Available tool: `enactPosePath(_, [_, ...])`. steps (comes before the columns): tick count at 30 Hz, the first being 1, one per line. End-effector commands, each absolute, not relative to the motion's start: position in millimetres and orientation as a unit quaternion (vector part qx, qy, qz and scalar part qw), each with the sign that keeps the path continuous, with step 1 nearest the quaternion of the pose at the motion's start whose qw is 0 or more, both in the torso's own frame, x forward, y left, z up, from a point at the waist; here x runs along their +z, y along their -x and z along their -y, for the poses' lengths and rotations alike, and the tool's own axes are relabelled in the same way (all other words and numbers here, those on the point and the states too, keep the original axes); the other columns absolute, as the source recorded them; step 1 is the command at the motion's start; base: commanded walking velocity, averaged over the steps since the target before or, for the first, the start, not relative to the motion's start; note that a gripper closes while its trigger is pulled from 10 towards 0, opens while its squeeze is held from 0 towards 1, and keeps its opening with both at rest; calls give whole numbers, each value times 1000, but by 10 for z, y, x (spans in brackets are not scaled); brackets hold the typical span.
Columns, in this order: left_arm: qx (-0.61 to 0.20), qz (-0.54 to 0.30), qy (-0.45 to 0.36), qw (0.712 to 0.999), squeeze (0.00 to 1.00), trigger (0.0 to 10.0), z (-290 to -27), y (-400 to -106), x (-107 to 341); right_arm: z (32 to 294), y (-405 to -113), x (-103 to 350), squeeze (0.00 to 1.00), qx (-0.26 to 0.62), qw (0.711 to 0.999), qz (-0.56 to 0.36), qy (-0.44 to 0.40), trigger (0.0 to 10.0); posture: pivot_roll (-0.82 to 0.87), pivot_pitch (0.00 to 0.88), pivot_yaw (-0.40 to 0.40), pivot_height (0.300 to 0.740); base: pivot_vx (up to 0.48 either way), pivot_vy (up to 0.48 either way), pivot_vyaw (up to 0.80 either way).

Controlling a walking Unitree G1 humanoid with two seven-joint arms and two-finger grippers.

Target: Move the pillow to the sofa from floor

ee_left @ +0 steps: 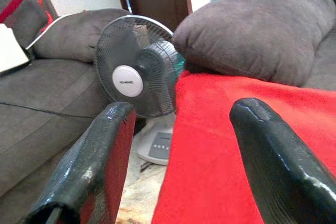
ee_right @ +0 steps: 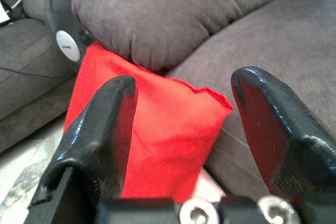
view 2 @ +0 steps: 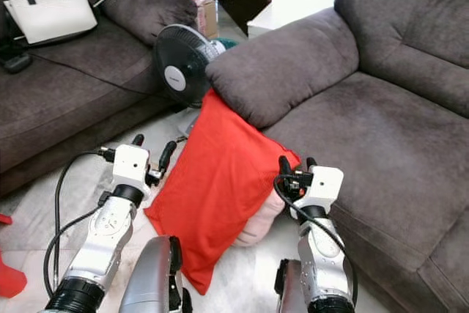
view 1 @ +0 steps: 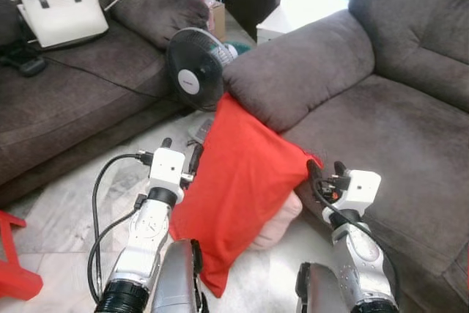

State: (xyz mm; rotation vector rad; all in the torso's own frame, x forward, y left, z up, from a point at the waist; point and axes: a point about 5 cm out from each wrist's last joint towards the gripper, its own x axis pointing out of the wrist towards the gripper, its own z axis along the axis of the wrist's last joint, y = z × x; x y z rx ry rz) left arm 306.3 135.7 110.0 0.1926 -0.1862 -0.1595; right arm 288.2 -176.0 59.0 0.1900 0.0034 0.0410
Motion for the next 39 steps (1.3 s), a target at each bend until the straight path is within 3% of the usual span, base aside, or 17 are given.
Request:
enactPosePath(1, [-81, 85, -100, 988, 0, 10000, -1358, -3065, 1084, 1759, -2896, 596, 0, 23, 995, -1, -92, 10000, 79, 83, 27, 533, 0, 0, 0])
enactPosePath(16, [-77, 78, -100, 989, 0, 10000, -1372, -3073, 1071, 1747, -2894, 588, 0, 38, 997, -3, -61, 10000, 76, 85, 26, 533, 0, 0, 0])
enactPosePath(20, [-78, 80, -100, 989, 0, 10000, -1371, -3073, 1073, 1726, -2888, 602, 0, 42, 997, 3, -62, 10000, 74, 85, 26, 533, 0, 0, 652])
enactPosePath(39, [-78, 78, -98, 989, 0, 10000, -1367, -3076, 1071, 1708, -2888, 583, 0, 44, 997, -5, -67, 10000, 76, 86, 27, 533, 341, 0, 0])
